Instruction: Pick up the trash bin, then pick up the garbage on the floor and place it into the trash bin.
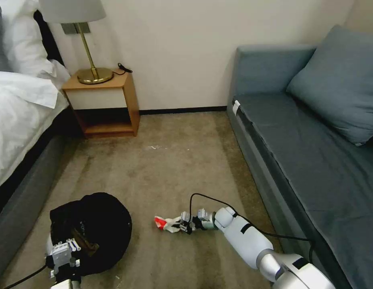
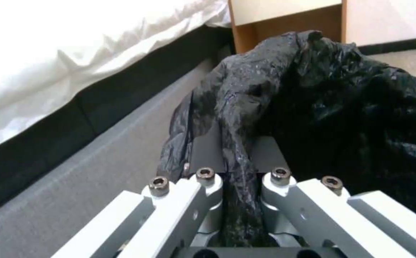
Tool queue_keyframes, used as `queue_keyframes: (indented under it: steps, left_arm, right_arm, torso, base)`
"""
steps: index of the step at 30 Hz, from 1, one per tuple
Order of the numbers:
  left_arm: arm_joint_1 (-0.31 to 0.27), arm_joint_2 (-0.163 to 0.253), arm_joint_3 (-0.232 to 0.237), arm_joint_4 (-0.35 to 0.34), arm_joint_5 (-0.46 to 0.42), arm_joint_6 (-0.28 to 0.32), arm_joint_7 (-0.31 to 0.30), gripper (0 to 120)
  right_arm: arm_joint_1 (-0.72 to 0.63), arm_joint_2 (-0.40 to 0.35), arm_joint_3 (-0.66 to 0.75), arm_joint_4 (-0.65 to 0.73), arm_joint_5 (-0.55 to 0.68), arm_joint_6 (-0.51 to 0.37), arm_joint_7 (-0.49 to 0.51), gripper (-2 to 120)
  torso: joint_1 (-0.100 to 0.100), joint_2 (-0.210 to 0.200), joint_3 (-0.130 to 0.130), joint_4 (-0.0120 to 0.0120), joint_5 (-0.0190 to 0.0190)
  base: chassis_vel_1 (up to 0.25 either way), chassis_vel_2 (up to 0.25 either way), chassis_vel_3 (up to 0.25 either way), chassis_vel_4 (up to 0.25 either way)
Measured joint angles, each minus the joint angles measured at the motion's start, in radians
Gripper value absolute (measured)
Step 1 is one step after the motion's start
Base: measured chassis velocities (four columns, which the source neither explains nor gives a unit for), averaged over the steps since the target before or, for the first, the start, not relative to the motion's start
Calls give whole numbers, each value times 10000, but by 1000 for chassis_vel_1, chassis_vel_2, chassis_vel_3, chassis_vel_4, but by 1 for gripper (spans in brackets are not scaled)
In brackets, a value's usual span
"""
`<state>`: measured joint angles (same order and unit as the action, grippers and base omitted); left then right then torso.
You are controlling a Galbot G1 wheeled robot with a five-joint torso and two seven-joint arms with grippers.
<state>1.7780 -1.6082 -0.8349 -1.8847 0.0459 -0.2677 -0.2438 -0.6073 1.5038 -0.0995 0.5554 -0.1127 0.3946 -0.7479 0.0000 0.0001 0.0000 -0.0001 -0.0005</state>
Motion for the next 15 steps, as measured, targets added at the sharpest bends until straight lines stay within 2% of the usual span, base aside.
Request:
queue_keyframes:
  steps: [4, 7, 8, 12, 13, 15]
  left_arm:
    - [30, -2, 78, -43, 100, -23, 8, 5]
    - [51, -1, 128, -97, 166, -48, 16, 5]
    - [51, -1, 128, -97, 166, -48, 16, 5]
    - [62, -1, 163, -237, 157, -59, 41, 5]
    - [62, -1, 163, -237, 157, -59, 41, 5]
    - [82, 0, 175, -347, 151, -62, 65, 5]
  right_arm:
    - [-4, 49, -308, 463, 1170, 329, 730, 0]
    - [-190, -35, -1336, 1823, 3245, 178, 1850, 0]
    - [-190, -35, -1336, 1823, 3245, 178, 1850, 0]
    - [-639, -288, -2973, 4239, 6002, -445, 2772, 0]
    - [-639, -288, -2973, 4239, 6002, -445, 2772, 0]
    - [-862, -394, -3522, 5181, 6506, -748, 2801, 0]
  torso:
    - [1, -1, 1, -1, 3]
    - [1, -1, 0, 0, 2]
    - [1, -1, 0, 0, 2]
    - [0, -1, 0, 1, 2]
    - [0, -1, 0, 1, 2]
    - [0, -1, 0, 1, 3]
  base:
    - [0, 0, 0, 0]
    - [0, 0, 0, 0]
    - [0, 0, 0, 0]
    - [0, 0, 0, 0]
    - [0, 0, 0, 0]
    - [0, 0, 0, 0]
